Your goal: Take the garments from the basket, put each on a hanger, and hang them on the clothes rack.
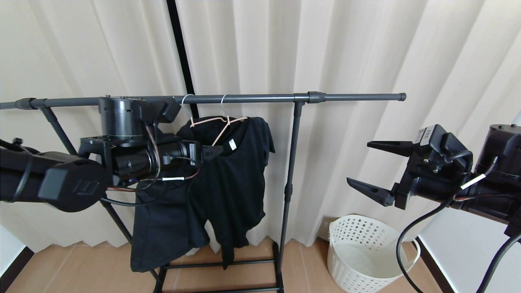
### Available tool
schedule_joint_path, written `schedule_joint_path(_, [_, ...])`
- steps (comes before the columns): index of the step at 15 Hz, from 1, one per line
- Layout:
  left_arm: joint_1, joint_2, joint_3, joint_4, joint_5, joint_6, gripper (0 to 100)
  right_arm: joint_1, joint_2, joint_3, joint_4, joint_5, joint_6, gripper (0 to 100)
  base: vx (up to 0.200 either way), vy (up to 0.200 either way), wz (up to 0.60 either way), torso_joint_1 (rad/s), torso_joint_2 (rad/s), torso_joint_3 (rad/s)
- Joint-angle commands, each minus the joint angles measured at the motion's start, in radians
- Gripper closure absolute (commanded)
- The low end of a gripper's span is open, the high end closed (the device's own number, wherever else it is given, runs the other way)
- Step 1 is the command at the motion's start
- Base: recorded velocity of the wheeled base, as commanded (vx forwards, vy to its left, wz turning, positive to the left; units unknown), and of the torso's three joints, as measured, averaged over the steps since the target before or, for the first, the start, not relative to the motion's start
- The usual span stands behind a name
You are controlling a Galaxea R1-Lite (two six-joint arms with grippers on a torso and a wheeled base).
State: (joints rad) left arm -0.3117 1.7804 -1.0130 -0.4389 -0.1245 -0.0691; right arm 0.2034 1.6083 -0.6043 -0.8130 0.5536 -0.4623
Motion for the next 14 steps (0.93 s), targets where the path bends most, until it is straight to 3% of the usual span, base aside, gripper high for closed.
schedule_joint_path(1, [0.005,-0.184,0.047,0.071,0.0,0.002,0,0.001,-0.039,0.004,0.0,0.003,0.001,0,0.0,0.0,0.0,0.0,0.0,0.0])
schedule_joint_path(5, [0.022,-0.365,0.114,0.19,0.0,0.003,0,0.001,-0.096,0.023,0.002,0.008,0.002,0,0.0,0.0,0.0,0.0,0.0,0.0])
schedule_joint_path(11, [-0.003,-0.573,0.338,0.189,-0.004,0.006,0,0.047,-0.208,0.077,0.0,-0.012,0.002,0,0.0,0.0,0.0,0.0,0.0,0.0])
schedule_joint_path(14, [-0.012,-0.681,0.484,0.178,-0.004,0.055,0,0.047,-0.314,0.106,-0.02,-0.031,0.008,0,0.0,0.0,0.0,0.0,0.0,0.0])
